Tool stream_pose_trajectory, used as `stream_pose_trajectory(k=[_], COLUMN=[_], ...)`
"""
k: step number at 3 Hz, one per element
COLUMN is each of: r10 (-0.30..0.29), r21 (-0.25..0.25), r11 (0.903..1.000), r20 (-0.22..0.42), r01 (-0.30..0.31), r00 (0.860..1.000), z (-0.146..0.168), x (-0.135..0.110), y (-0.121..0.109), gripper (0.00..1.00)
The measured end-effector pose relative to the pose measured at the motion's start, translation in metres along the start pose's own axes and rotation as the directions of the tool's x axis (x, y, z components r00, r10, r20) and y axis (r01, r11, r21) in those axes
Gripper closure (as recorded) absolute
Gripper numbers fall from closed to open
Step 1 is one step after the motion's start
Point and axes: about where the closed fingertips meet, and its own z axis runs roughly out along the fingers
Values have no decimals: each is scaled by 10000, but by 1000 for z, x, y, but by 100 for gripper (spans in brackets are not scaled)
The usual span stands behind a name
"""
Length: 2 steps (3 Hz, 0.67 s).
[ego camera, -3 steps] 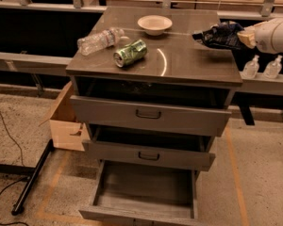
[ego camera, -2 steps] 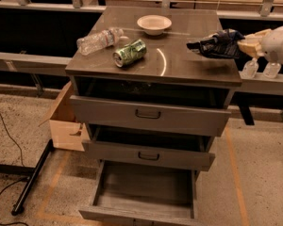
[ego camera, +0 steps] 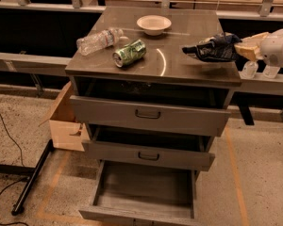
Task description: Place blue chip bag into bottom drawer
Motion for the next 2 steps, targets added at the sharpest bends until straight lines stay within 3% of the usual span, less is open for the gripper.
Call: stream_pose_trajectory(k=[1, 2], r10=[-160, -86], r21=[-832, -1824], r11=[9964, 9830], r20=[139, 727], r01=[171, 217], r00=[9998, 9973], z=[-11, -40], x=[-5, -16], y=[24, 71], gripper=[100, 100])
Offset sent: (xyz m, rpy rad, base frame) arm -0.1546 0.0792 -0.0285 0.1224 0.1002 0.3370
